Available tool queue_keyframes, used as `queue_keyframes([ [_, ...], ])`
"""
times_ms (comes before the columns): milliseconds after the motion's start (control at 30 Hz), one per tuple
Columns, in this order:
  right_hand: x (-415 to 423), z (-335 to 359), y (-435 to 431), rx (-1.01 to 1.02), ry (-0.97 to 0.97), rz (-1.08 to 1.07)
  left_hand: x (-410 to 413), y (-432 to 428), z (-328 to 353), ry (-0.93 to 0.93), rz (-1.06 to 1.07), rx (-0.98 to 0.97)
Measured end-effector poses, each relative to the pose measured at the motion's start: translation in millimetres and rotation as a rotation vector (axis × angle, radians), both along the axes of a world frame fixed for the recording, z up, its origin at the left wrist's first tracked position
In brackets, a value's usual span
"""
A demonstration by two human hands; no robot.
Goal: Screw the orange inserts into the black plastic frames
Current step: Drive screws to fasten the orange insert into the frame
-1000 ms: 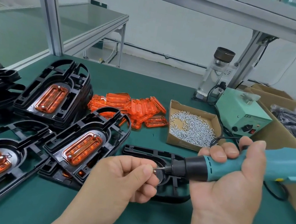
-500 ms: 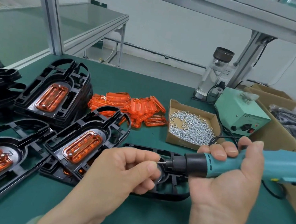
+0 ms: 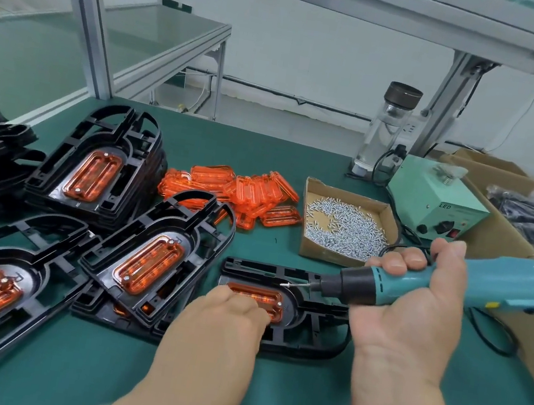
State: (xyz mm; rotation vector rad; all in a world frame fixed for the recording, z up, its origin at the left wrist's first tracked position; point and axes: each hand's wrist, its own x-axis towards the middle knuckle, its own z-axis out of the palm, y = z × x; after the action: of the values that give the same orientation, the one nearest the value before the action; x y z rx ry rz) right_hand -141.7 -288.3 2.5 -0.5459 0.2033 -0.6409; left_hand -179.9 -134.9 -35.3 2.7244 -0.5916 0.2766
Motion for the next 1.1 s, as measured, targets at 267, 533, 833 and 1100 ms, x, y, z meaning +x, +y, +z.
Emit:
queue_keyframes([
  [267, 18, -2, 16, -0.109, 0.090, 0.013, 0, -3, -19, -0.120, 0.040, -0.083],
  [533, 32, -12, 26, -0.204, 0.111, 0.040, -4, 0, -31, -0.212, 0.118, -0.172],
  [833, 42, -20, 37, -0.326, 0.108, 0.054, -2, 1, -26, -0.232, 0.101, -0.156],
  [1100, 43, -22, 37, -0.323, 0.089, 0.080, -1, 2, -26, -0.189, 0.083, -0.163],
])
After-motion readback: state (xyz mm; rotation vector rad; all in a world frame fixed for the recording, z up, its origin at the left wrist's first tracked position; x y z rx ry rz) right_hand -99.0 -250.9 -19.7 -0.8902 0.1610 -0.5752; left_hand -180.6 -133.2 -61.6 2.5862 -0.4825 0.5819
